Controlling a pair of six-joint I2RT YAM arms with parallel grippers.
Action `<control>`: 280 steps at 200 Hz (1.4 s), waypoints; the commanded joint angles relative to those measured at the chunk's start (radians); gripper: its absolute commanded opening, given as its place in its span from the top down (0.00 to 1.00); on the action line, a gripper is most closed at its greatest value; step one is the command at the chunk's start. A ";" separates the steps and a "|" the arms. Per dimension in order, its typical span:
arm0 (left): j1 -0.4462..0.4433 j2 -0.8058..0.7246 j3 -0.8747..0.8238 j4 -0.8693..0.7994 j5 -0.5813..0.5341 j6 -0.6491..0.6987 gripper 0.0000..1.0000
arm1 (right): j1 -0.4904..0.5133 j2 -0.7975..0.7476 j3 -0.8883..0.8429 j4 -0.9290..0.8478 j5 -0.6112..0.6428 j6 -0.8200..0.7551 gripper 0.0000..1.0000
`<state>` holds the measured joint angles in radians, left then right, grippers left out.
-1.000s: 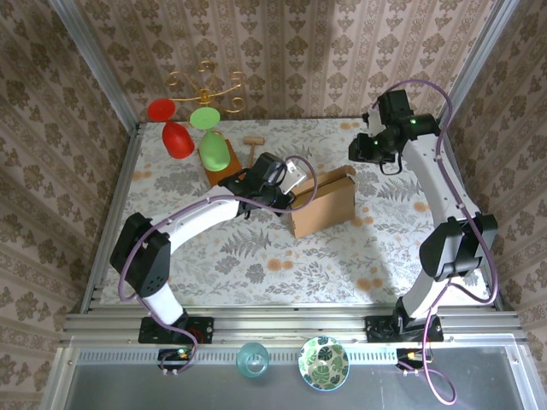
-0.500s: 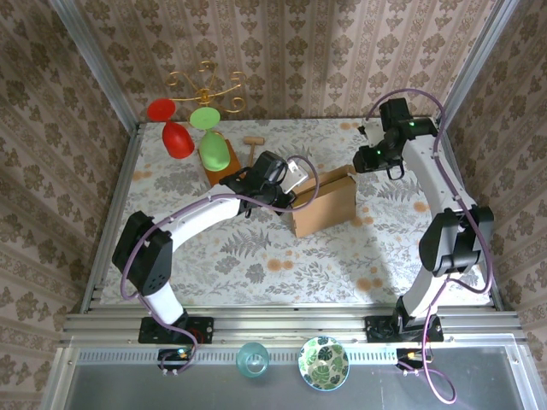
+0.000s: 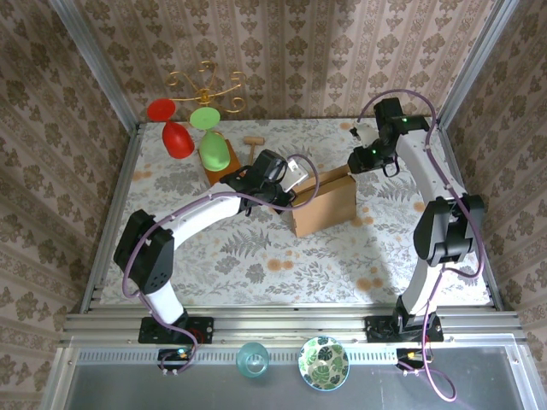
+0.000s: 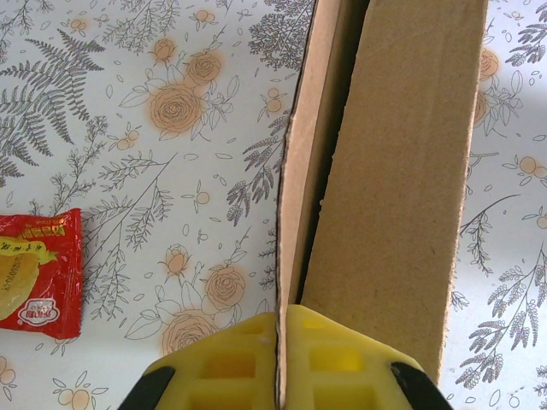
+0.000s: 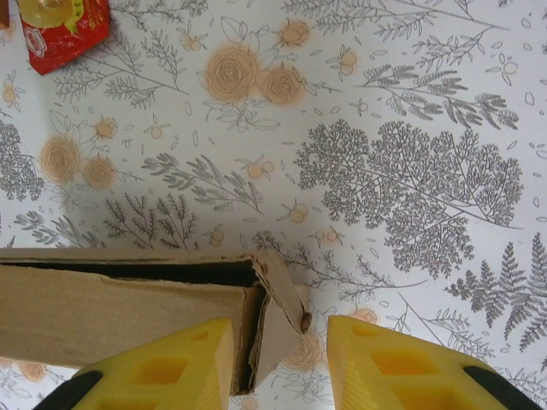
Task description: Fold the paper box
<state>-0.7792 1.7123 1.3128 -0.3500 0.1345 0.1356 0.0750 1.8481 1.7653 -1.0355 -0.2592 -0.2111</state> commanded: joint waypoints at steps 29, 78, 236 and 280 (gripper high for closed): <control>0.001 0.038 0.016 -0.073 -0.002 0.039 0.96 | 0.006 0.032 0.033 -0.035 -0.018 -0.022 0.68; 0.001 0.039 0.019 -0.073 0.002 0.043 0.96 | 0.006 0.042 0.038 -0.031 0.012 -0.016 0.68; 0.000 0.031 0.006 -0.067 -0.002 0.032 0.97 | 0.039 0.047 0.025 -0.014 0.081 -0.004 0.79; 0.001 0.031 0.008 -0.067 -0.005 0.031 0.97 | 0.042 0.048 0.019 -0.009 0.107 0.006 0.85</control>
<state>-0.7784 1.7203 1.3228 -0.3523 0.1379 0.1432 0.1097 1.8809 1.7813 -1.0370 -0.1883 -0.2066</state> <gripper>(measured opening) 0.072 0.165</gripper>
